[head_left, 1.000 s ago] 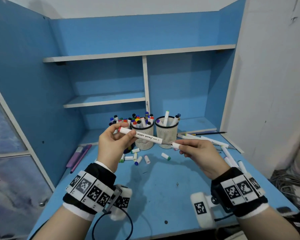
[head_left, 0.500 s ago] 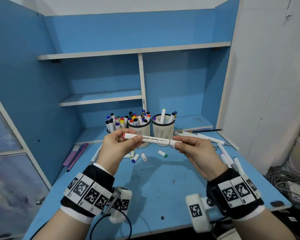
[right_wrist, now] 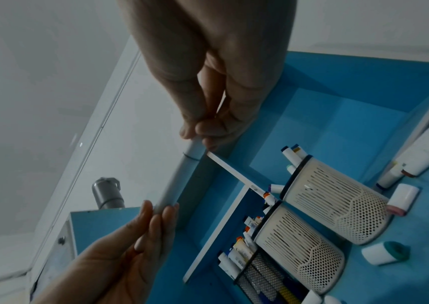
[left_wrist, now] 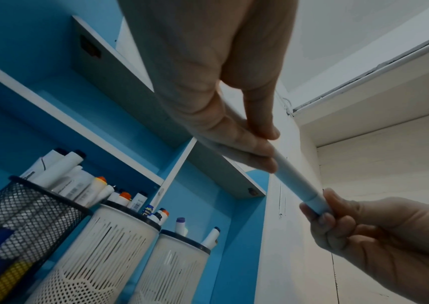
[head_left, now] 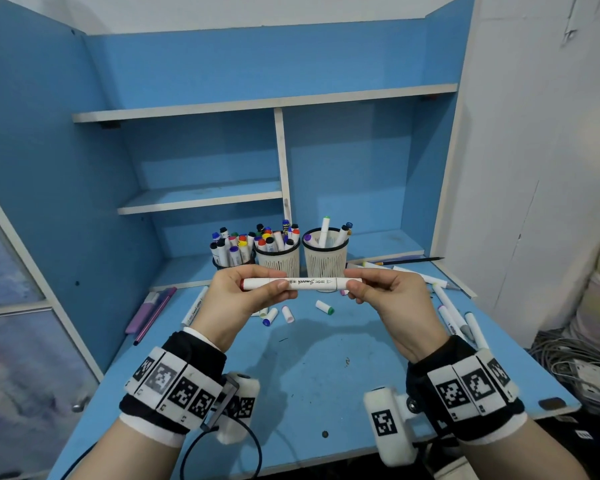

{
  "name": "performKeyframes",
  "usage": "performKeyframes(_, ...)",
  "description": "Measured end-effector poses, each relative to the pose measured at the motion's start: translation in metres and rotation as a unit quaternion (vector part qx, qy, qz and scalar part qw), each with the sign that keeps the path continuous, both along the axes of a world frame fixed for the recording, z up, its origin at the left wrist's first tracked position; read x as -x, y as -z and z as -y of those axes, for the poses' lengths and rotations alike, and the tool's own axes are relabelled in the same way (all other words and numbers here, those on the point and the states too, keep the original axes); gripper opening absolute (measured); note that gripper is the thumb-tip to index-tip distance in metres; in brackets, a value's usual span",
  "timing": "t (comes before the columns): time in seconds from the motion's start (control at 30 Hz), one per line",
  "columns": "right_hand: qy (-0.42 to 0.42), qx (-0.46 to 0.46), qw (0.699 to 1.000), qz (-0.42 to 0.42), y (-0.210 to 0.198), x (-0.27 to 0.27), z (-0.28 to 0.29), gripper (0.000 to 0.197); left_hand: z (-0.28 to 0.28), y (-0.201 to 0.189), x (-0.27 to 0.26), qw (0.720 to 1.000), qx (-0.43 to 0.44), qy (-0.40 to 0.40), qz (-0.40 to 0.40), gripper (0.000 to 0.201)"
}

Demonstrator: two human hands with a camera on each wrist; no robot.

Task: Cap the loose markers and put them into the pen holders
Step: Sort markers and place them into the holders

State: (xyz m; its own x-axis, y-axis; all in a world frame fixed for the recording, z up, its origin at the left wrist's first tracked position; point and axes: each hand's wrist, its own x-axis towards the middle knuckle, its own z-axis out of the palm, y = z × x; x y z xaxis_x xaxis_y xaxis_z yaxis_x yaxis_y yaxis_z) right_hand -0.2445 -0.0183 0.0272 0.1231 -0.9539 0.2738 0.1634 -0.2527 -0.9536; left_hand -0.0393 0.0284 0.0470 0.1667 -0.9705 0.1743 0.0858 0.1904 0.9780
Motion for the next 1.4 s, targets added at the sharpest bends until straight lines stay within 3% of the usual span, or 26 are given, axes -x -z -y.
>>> performKeyframes(0.13, -0.005, -0.004, 1.000, -0.028, 0.001, 0.000, -0.001, 0.017, 0.000, 0.001, -0.004, 1.000, -0.002, 0.003, 0.009, 0.010)
performKeyframes(0.23, -0.039, 0.004, 0.995, -0.088, -0.001, -0.001, -0.002, 0.018, -0.001, -0.007, -0.007, 0.998, 0.031, -0.010, 0.055, 0.021)
performKeyframes(0.4, 0.011, 0.148, 0.952, -0.268, -0.008, -0.015, -0.003, 0.019, 0.005, -0.027, 0.001, 0.977, 0.164, -0.121, 0.062, 0.032)
performKeyframes(0.63, 0.028, 0.252, 0.928, -0.272, -0.027, -0.043, -0.002, 0.018, 0.013, -0.047, 0.004, 0.946, 0.177, -0.095, 0.253, 0.040)
performKeyframes(0.77, 0.068, 0.250, 0.916, -0.307, -0.026, -0.040, 0.015, 0.020, 0.027, -0.042, -0.033, 0.936, 0.102, -0.110, 0.317, 0.037)
performKeyframes(0.93, 0.099, 0.212, 0.936, -0.264, -0.032, -0.034, 0.035, 0.032, 0.057, -0.002, -0.095, 0.863, -0.082, -0.124, 0.482, 0.026)
performKeyframes(1.13, 0.122, 0.213, 0.956, -0.158, -0.047, -0.031, 0.060, 0.094, 0.077, 0.042, -0.142, 0.774, -0.263, -0.127, 0.561, 0.041)
performKeyframes(1.2, 0.133, 0.226, 0.954, -0.146, -0.051, -0.030, 0.067, 0.104, 0.079, 0.051, -0.146, 0.755, -0.301, -0.134, 0.567, 0.044)
performKeyframes(1.3, 0.139, 0.246, 0.945, -0.166, -0.057, -0.030, 0.075, 0.103, 0.080, 0.059, -0.153, 0.742, -0.332, -0.134, 0.566, 0.050)
performKeyframes(1.4, 0.143, 0.256, 0.941, -0.169, -0.060, -0.028, 0.083, 0.097, 0.082, 0.066, -0.164, 0.757, -0.325, -0.139, 0.549, 0.051)
